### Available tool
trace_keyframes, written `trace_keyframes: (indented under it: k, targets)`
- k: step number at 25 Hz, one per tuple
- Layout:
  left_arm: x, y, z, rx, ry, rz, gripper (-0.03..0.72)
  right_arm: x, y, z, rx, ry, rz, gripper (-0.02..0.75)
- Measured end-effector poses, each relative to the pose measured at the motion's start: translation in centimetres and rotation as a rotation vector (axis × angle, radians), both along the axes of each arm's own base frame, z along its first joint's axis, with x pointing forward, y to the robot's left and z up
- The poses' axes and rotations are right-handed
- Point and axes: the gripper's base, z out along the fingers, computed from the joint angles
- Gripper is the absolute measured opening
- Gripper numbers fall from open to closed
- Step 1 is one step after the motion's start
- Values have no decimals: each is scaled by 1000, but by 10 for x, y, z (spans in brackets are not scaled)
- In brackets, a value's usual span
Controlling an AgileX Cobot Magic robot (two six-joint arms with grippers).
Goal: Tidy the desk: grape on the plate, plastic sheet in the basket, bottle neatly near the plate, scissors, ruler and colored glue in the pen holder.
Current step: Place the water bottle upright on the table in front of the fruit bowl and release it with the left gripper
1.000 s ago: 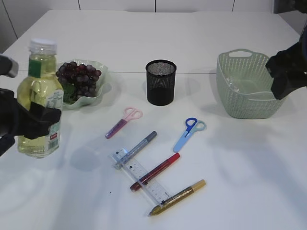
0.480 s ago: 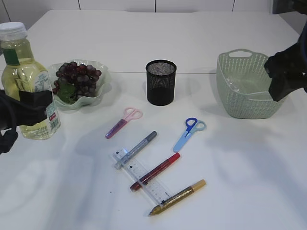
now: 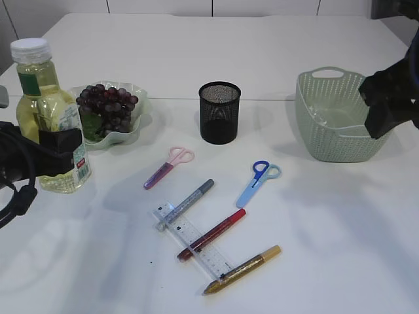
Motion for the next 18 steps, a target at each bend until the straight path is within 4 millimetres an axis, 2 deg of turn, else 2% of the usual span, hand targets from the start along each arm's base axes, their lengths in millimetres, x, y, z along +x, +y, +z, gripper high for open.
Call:
trace_keyframes:
  k: [13, 18]
  targets:
    - [14, -14, -22, 26, -188, -115, 429, 1, -3, 0, -36, -11, 2, 490]
    - [18, -14, -47, 38, -119, -111, 429, 1, -4, 1, -52, -16, 3, 490]
